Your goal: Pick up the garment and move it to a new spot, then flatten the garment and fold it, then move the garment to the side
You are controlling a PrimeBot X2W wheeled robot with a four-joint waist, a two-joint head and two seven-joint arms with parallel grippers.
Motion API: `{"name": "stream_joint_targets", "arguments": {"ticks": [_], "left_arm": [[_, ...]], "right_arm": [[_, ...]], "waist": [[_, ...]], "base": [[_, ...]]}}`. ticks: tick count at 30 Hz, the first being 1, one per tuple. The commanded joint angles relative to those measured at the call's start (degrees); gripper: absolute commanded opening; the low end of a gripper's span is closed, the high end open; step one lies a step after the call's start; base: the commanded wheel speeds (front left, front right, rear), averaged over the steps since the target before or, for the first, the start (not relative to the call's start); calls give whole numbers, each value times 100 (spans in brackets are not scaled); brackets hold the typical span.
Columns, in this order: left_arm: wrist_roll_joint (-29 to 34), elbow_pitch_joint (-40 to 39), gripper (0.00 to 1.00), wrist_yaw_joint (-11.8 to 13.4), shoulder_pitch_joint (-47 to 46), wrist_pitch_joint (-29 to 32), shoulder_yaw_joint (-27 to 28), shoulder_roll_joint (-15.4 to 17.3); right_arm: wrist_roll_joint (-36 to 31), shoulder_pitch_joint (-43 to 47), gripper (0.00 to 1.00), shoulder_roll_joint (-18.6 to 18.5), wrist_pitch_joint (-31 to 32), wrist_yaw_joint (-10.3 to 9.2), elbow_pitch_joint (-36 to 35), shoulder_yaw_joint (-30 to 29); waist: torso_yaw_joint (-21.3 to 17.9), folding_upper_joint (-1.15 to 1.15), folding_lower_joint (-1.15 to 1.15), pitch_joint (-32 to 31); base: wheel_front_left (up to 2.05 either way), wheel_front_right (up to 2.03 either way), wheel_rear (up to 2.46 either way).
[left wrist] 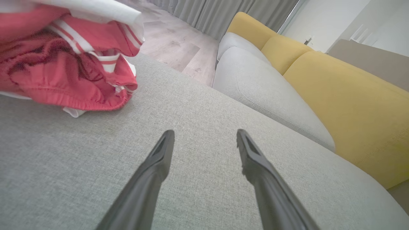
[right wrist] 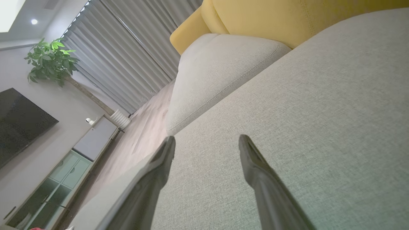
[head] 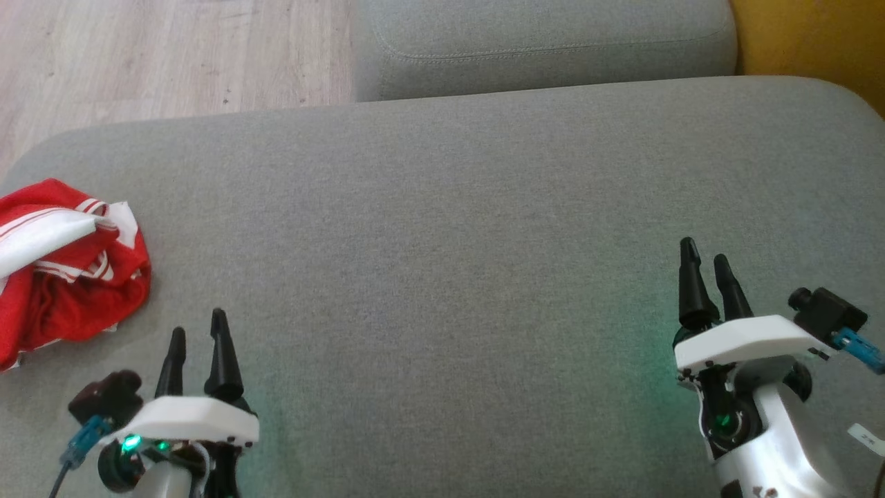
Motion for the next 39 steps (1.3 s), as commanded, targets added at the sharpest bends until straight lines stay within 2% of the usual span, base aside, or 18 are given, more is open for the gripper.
{"name": "stream_joint_targets", "arguments": {"ticks": [1,20,39], "left_arm": [[264,-129,100,44,-389,-117,62,150],[1615,120,100,151,-600,-437,-19,225],[2890,256,100,288,-780,-756,124,226]], "right_arm": [[-262,-356,100,-20,-131,-3,-110,136],[-1683,-671,100,-21,-452,-3,212,329],[-2987,-934,100,-27,-773,-4,450,473]], "waist": [[0,0,0,4],[-24,0,0,50],[-36,0,0,50]], "base": [[0,0,0],[0,0,0],[0,0,0]]}}
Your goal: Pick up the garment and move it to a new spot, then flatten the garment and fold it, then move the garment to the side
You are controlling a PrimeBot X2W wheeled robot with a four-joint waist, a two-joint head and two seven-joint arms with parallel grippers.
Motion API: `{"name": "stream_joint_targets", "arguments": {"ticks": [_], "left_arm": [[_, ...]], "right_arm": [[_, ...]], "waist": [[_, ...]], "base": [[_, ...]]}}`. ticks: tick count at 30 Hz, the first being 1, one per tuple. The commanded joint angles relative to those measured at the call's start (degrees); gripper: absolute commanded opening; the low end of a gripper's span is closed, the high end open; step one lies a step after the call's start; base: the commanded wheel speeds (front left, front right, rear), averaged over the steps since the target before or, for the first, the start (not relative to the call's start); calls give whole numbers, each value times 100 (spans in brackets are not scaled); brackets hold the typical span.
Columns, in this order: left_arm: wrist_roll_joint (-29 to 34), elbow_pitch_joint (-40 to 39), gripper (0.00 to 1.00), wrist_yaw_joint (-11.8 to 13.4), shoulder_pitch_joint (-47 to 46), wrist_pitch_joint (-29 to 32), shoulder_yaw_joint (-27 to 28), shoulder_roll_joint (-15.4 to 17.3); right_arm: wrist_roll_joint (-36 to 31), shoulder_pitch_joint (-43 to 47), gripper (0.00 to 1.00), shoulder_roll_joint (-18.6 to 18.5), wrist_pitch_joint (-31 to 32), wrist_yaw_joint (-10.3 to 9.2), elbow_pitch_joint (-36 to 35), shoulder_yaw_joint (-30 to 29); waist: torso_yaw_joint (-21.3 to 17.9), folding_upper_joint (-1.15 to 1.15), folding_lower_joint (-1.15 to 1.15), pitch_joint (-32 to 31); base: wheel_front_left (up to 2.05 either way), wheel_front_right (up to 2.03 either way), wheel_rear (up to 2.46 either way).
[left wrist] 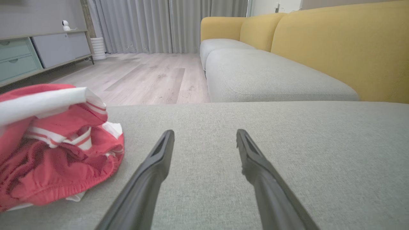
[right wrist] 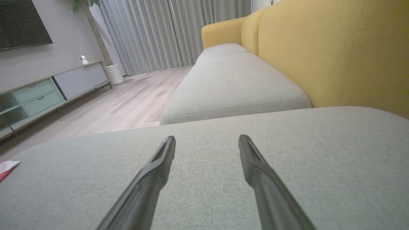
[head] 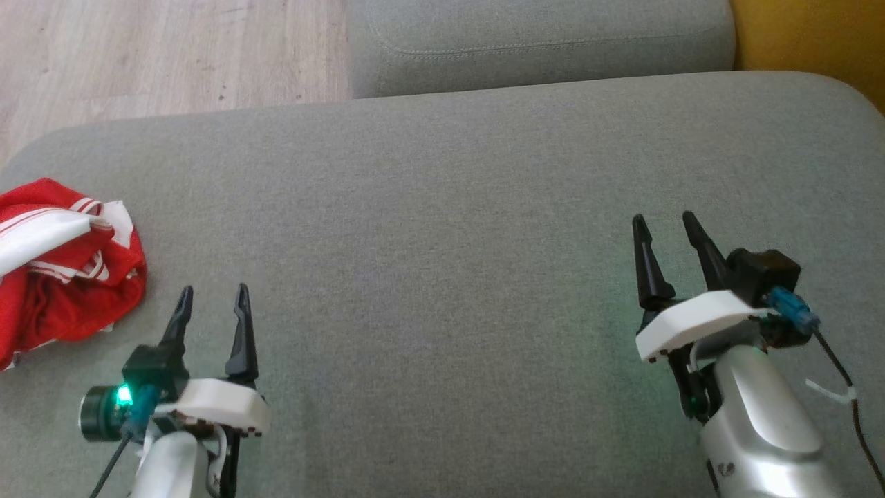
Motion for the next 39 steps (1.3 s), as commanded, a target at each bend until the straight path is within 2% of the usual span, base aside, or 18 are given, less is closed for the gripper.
{"name": "stream_joint_targets", "arguments": {"ticks": [1,7,15,33,39], "left_arm": [[194,-133,100,44,-340,-96,224,143],[533,-105,100,75,-436,-189,360,146],[457,-74,100,80,-356,-189,553,41],[464,83,100,23,-162,-189,768,-121],[518,65,100,19,-208,-189,780,-148]], "right_arm": [[-190,-326,100,-23,-119,-4,-122,153],[-564,-421,100,-25,-212,-4,-59,155],[-545,-345,100,-25,-212,-4,-60,-1],[-359,-205,100,-25,-212,-4,195,74],[-370,-194,100,-25,-212,-4,157,85]], "waist": [[-2,0,0,1],[-20,0,0,0],[-34,0,0,-46],[-16,0,0,-50],[155,0,0,-51]], "base": [[0,0,0],[0,0,0],[0,0,0],[0,0,0],[0,0,0]]}}
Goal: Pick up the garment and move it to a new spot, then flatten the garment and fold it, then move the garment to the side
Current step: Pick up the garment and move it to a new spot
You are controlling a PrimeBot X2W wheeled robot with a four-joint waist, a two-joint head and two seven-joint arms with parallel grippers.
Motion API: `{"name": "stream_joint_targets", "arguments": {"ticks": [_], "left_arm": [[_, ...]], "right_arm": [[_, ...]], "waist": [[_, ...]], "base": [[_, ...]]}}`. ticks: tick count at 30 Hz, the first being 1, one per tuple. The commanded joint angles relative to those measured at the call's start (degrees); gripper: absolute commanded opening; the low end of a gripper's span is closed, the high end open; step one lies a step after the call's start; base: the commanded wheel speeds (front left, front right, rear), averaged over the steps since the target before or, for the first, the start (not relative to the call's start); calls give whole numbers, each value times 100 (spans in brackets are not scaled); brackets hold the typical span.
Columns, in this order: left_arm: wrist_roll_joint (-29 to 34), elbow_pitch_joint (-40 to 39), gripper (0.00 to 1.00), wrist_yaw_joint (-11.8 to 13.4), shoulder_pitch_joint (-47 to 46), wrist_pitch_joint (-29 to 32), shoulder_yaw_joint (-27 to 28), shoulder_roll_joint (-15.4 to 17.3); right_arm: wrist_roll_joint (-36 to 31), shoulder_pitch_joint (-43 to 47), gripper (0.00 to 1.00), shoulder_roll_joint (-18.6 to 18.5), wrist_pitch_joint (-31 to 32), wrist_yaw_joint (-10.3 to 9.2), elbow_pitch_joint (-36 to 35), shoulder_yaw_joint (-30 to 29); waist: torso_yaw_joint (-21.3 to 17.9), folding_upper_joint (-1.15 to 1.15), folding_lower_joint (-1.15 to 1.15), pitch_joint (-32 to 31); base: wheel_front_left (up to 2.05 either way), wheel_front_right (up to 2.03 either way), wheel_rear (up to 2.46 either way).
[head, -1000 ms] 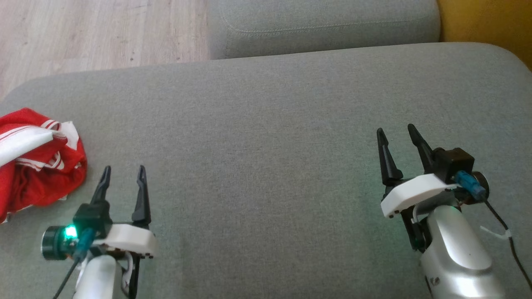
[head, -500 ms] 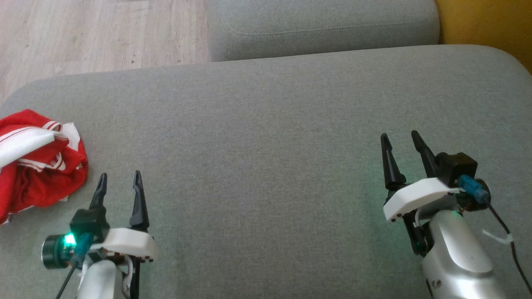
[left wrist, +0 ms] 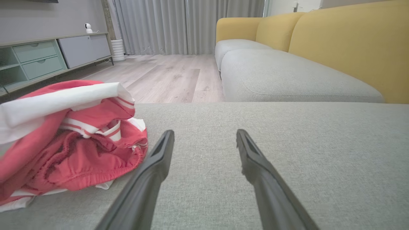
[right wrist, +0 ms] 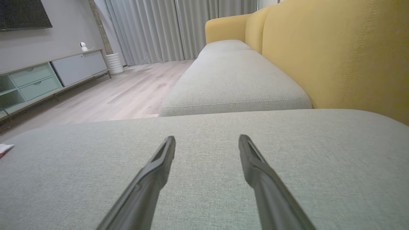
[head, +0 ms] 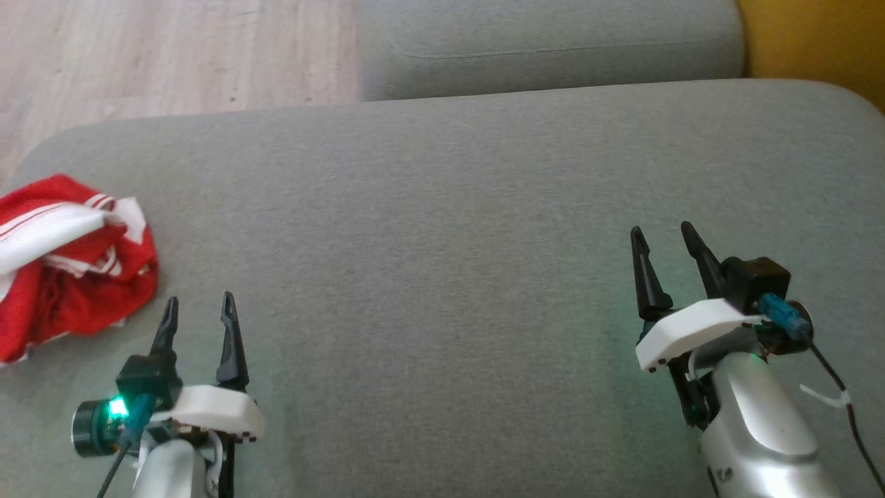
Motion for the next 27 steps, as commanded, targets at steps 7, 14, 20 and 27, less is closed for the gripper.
{"name": "stream_joint_targets", "arguments": {"ticks": [7,14,20,27], "left_arm": [[35,-81,100,-29,-182,-55,183,40],[34,-53,100,-53,-128,-55,255,72],[49,-27,100,-46,-122,-55,337,131],[47,-15,100,7,-130,-55,450,154]], "right_arm": [[95,-50,100,-17,-79,-4,-188,258],[338,8,100,-17,-79,-4,-176,523],[475,31,100,-17,-79,-4,-169,692],[493,46,100,-17,-79,-4,-149,734]], "waist": [[765,0,0,-59],[1538,0,0,-135],[1932,0,0,-157],[2091,0,0,-116]], "base": [[0,0,0],[0,0,0],[0,0,0],[0,0,0]]}}
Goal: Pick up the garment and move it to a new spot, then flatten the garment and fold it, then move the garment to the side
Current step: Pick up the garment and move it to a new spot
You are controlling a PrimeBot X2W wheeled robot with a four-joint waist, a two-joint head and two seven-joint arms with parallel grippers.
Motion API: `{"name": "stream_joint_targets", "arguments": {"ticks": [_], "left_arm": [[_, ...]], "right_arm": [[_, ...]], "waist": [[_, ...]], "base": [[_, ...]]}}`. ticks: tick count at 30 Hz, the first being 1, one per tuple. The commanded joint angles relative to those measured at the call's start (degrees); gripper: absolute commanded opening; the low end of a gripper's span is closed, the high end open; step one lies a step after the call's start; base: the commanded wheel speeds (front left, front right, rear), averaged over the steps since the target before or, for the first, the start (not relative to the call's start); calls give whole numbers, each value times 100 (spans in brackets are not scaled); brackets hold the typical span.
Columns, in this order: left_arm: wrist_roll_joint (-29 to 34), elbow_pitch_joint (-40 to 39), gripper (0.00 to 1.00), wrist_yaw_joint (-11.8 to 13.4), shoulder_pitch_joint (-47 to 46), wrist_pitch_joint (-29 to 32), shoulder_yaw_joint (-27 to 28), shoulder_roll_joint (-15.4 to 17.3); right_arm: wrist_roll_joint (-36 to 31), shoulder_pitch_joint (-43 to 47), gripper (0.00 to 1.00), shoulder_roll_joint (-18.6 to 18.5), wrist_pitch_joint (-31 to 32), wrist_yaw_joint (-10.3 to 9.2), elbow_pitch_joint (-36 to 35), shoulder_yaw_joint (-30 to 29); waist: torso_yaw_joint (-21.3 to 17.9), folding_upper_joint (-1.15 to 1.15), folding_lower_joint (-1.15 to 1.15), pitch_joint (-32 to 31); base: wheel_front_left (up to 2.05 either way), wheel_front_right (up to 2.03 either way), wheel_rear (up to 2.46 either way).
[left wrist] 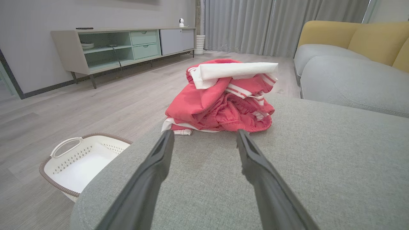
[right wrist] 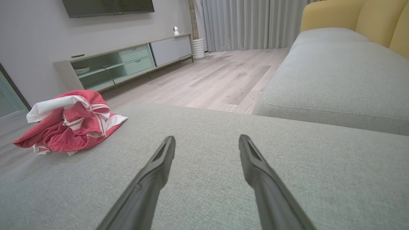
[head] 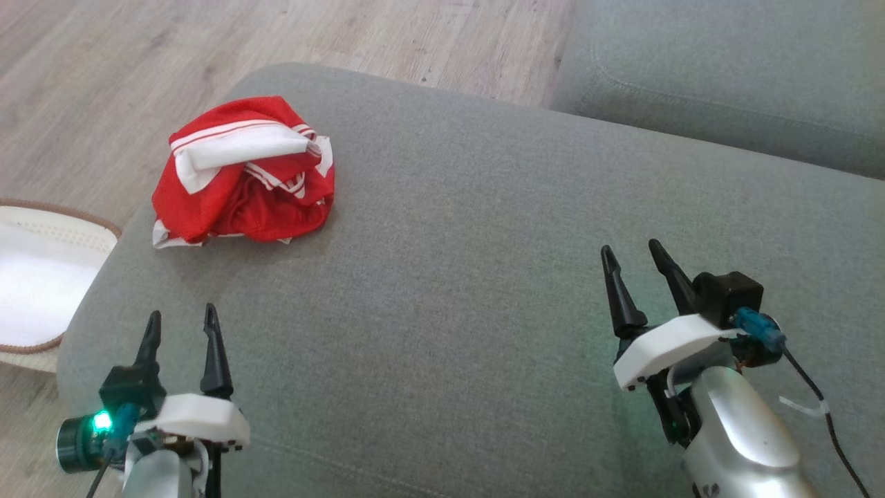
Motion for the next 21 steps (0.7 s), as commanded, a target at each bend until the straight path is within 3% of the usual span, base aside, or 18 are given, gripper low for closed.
{"name": "stream_joint_targets", "arguments": {"ticks": [1,11,21], "left_arm": [[26,-161,100,50,-188,-55,210,118],[-52,8,100,17,-675,-55,375,255],[-57,987,100,-54,-2119,-55,502,1022]], "right_arm": [[-1,-98,100,-16,-79,-4,-150,127],[-136,-300,100,-16,-79,-4,-150,151],[-499,-701,100,-16,-79,-4,-305,124]], "waist": [[7,0,0,20],[-98,0,0,390],[-339,0,0,1153]], "base": [[0,0,0],[0,0,0],[0,0,0]]}}
